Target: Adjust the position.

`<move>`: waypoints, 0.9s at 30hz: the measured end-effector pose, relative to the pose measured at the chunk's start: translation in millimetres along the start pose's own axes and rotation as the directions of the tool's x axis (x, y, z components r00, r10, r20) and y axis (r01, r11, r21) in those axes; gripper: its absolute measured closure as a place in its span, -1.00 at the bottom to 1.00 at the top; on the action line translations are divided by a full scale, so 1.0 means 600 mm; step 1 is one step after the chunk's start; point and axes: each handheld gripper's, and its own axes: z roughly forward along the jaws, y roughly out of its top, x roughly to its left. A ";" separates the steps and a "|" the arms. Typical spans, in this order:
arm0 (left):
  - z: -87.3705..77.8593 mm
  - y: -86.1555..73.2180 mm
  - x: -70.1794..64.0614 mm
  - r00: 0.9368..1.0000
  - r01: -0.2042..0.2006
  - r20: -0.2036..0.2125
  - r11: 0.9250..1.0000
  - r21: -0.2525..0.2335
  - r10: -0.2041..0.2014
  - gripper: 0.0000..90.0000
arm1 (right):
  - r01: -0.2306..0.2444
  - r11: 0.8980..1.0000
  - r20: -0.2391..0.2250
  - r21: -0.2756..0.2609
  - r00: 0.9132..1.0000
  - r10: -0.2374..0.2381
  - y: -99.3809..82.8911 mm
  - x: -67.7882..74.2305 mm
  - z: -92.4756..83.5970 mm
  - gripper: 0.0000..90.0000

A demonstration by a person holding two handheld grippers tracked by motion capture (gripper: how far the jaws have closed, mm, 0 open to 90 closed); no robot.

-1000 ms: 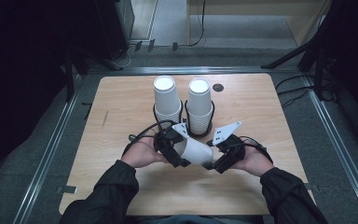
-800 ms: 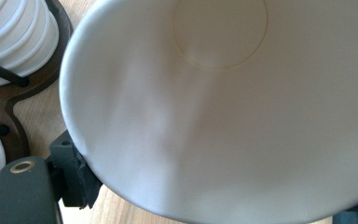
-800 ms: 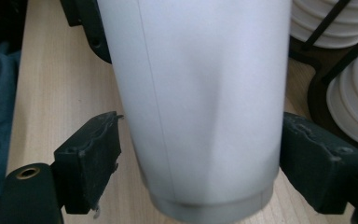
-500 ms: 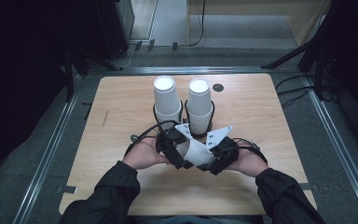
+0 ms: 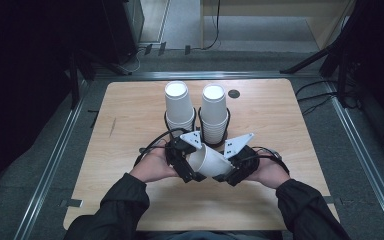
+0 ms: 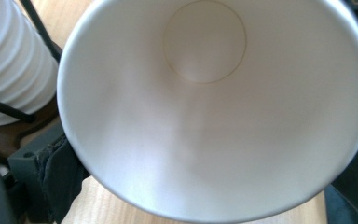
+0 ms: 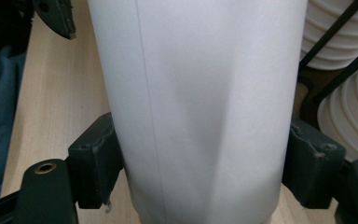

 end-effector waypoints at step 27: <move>-0.035 -0.045 0.026 0.984 0.163 -0.047 0.975 -0.151 -0.172 -1.00 | -0.138 0.986 -0.002 -0.096 0.990 0.139 -0.015 -0.024 -0.049 -0.49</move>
